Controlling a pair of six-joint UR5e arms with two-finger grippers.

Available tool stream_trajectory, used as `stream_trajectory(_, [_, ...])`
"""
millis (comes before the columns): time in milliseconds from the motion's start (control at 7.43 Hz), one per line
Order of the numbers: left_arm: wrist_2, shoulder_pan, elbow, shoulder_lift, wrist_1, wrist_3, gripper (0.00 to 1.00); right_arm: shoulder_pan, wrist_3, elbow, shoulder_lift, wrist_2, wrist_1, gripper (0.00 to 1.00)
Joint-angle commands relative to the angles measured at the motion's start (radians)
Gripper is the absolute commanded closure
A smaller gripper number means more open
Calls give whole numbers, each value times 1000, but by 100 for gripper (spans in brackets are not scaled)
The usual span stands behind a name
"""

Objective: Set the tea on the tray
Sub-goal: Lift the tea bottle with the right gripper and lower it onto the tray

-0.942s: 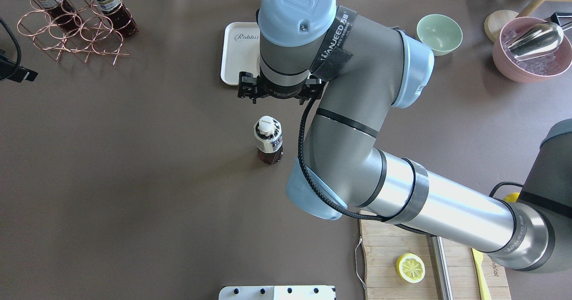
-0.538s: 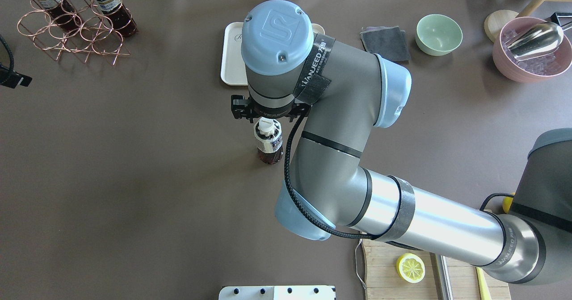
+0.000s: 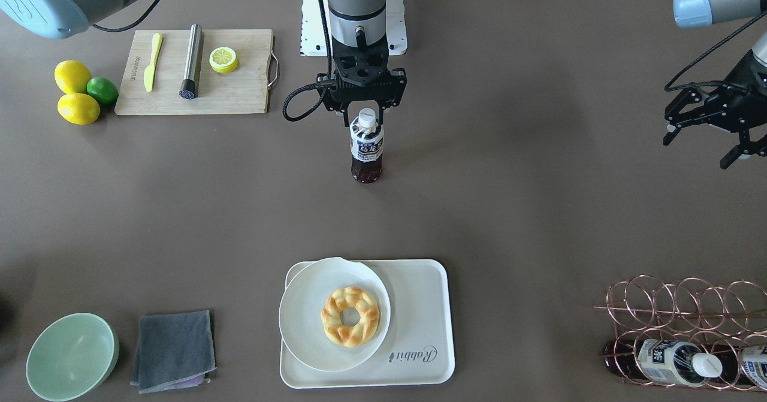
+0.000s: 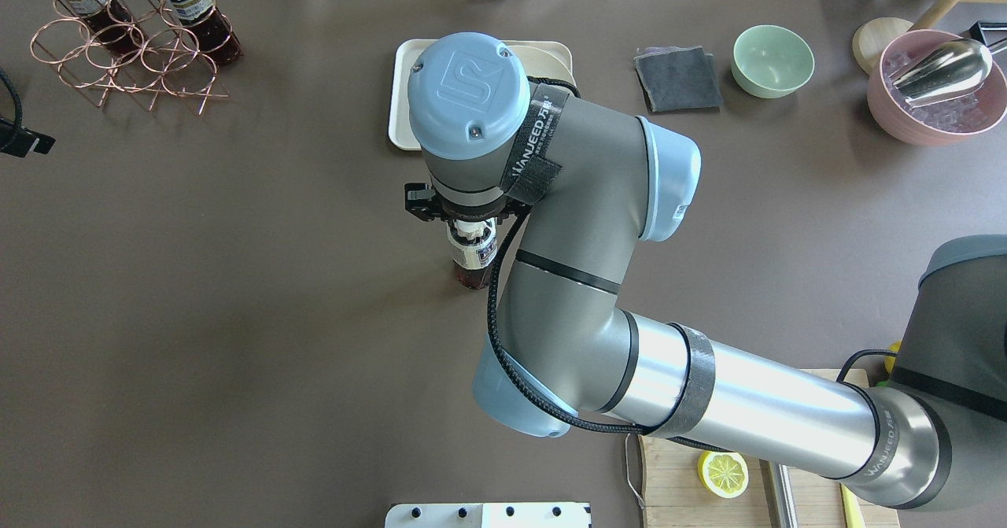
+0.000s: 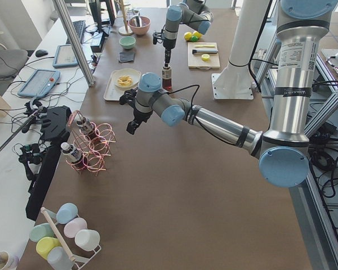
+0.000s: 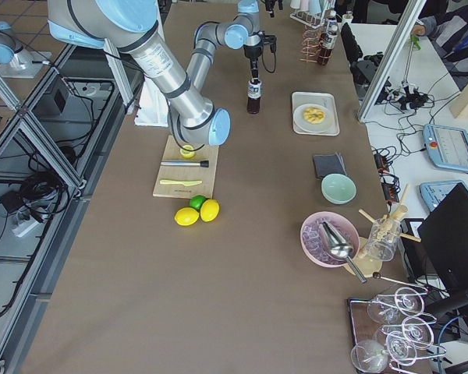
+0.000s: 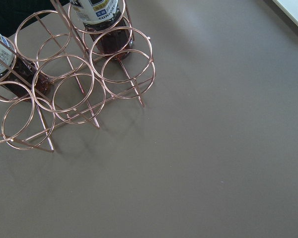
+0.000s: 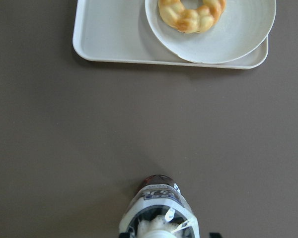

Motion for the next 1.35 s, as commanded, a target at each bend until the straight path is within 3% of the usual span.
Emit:
stream_trajectory(0, [0, 2, 11, 0, -6, 3, 2, 1, 1, -9, 15, -5, 2, 64])
stream_trajectory(135, [0, 2, 12, 0, -7, 3, 2, 1, 2, -31, 26, -5, 2, 93])
stream_trajectory(269, [0, 2, 14, 0, -7, 4, 2, 9, -4, -40, 38, -3, 0, 100])
stream_trajectory(404, [0, 2, 17, 3, -18, 4, 2, 30, -13, -55, 56, 3, -3, 100])
stream_trajectory(538, [0, 0, 29, 8, -41, 3, 2, 65, -21, -145, 116, 9, 2, 100])
stream_trajectory(673, [11, 0, 29, 38, -56, 4, 2, 99, -56, -283, 210, 12, 8, 100])
stream_trajectory(942, [36, -76, 26, 159, -168, 6, 2, 160, -50, -475, 286, 50, 169, 100])
stream_trajectory(1212, [28, -164, 31, 256, -251, 9, 2, 215, -59, -718, 445, 75, 234, 100])
